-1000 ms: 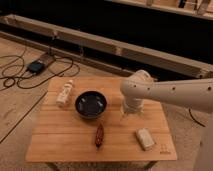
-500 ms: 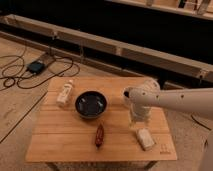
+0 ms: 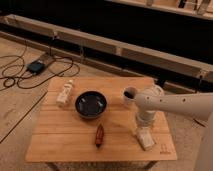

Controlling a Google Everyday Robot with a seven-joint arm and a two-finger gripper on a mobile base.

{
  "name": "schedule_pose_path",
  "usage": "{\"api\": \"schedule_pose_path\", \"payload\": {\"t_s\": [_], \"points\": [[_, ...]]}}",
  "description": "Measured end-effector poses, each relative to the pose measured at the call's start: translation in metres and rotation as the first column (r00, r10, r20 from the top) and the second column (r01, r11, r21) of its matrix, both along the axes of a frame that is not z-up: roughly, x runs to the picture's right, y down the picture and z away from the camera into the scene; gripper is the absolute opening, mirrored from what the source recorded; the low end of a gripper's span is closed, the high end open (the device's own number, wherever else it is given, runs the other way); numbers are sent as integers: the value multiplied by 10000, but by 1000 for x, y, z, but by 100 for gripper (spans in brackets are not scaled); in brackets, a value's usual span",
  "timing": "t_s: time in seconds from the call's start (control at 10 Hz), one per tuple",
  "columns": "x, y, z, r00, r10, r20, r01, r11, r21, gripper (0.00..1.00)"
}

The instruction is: Place the white sponge in the ceramic bowl

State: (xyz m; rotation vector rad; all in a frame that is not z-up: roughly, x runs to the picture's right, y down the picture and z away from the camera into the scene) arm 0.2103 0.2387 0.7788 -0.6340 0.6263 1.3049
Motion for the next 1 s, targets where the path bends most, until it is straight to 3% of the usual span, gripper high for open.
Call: {"api": "schedule_pose_path", "payload": {"t_s": [0.6,0.7,1.0], "points": [[5,18,17,9996,217,189,-210,9990,-387,64],[4,21,17,9995,237,232,-226,9987,-466,59],[2,24,18,9992,286,280,-267,9975,-650,27]]}}
